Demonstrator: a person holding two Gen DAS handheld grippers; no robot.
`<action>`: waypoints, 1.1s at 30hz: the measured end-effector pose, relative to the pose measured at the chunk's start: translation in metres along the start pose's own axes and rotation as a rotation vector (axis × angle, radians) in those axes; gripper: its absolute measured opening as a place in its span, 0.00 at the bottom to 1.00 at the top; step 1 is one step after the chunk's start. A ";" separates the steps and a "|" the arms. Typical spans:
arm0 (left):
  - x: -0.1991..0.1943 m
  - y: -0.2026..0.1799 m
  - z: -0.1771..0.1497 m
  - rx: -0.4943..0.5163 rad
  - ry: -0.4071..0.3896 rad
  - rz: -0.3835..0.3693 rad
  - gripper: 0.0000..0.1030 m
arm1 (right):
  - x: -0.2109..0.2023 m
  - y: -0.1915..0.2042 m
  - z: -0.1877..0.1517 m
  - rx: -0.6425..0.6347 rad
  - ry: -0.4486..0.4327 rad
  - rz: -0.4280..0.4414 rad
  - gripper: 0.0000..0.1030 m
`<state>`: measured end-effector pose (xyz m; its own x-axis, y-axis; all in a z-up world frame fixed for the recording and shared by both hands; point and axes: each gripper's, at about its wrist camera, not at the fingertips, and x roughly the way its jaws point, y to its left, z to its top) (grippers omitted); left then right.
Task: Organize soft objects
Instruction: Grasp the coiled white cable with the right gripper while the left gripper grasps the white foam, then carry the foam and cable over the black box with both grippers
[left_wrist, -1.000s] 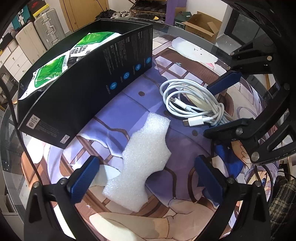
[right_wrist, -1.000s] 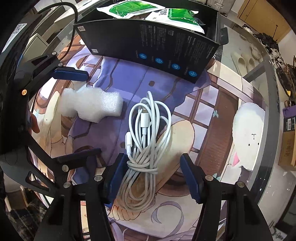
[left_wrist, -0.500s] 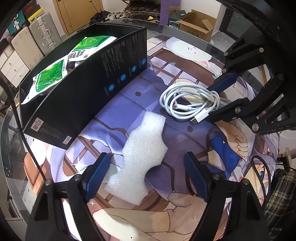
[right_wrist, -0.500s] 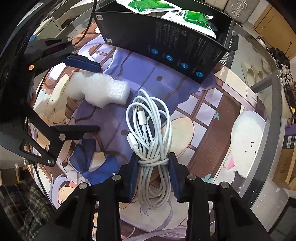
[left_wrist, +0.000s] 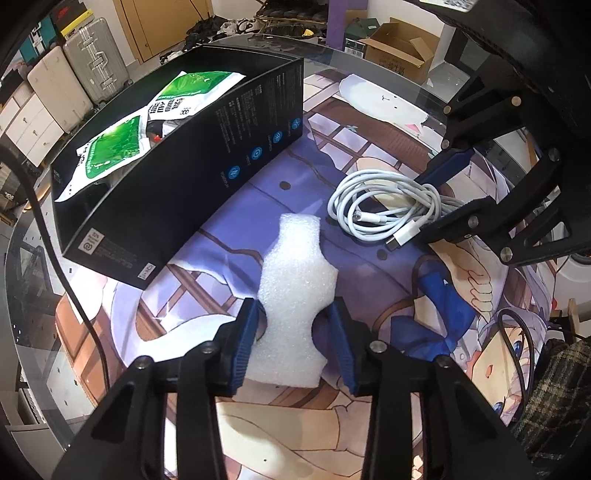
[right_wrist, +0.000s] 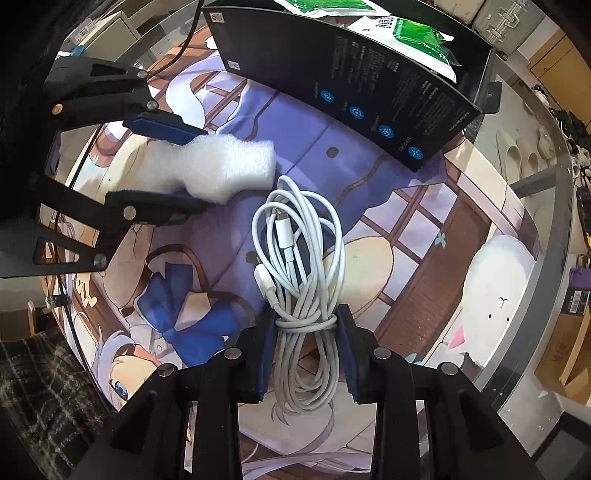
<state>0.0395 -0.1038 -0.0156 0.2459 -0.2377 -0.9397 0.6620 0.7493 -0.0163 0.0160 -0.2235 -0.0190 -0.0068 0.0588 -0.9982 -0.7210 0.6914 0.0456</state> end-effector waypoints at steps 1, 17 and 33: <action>0.000 0.000 0.000 -0.004 -0.001 0.001 0.33 | 0.000 0.002 0.000 -0.003 -0.003 -0.003 0.30; -0.005 0.009 -0.013 -0.126 -0.088 0.035 0.30 | -0.014 0.000 -0.023 0.082 -0.131 0.024 0.30; -0.029 0.015 -0.009 -0.210 -0.110 0.076 0.30 | -0.051 -0.018 -0.028 0.161 -0.249 0.040 0.30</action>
<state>0.0355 -0.0799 0.0081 0.3725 -0.2329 -0.8983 0.4801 0.8767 -0.0282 0.0094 -0.2591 0.0304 0.1520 0.2493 -0.9564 -0.6045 0.7890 0.1096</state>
